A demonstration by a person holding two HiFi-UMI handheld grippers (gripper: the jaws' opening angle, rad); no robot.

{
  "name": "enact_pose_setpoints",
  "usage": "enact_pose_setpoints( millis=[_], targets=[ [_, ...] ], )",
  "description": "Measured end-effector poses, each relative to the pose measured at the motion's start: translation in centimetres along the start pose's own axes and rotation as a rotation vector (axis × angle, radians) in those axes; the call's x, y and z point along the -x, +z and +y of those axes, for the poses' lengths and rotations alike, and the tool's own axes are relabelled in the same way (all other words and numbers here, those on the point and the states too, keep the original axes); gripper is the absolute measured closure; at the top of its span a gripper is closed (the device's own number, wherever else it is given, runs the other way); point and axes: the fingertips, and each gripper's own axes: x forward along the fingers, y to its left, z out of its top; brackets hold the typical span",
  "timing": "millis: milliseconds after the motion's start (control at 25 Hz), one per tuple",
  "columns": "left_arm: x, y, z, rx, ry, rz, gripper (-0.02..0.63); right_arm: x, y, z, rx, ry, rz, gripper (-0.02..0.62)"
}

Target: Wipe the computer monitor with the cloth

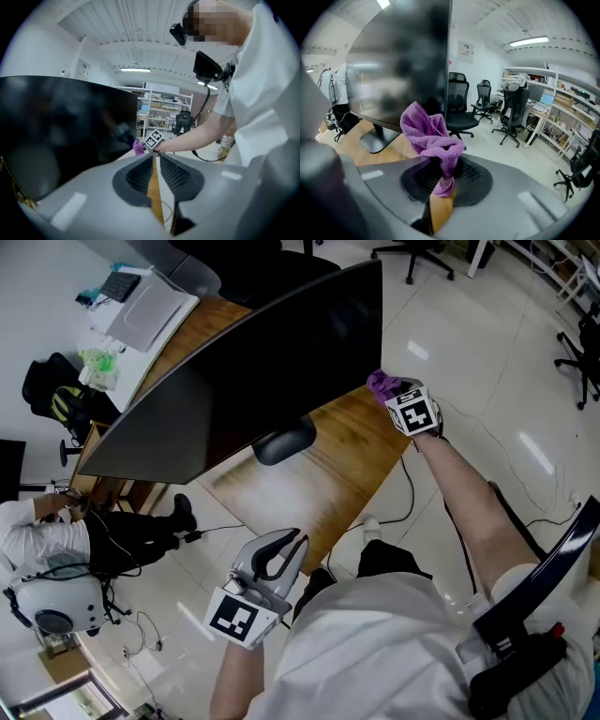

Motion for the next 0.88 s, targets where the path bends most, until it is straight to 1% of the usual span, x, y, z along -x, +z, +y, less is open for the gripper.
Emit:
enact_pose_setpoints(
  millis=[320,480,600,880],
  targets=[
    [-0.4,0.4,-1.1,-0.019,-0.001,-0.02,0.535,2.2,1.0,-0.3,-0.015,0.011,-0.023,0.548],
    [-0.6,1.4,-1.4,-0.019,0.007,-0.045,0.535,2.8,1.8,-1.1,-0.012,0.009,-0.045,0.548],
    [-0.3,1.2,-1.3,-0.037,0.001,-0.045,0.536,3.5,3.3,-1.3,-0.012,0.011,-0.067,0.548],
    [-0.2,2.2,-1.6,-0.029,0.005,-0.08,0.536,5.5,6.5,-1.9,-0.028,0.021,-0.11,0.548]
  ],
)
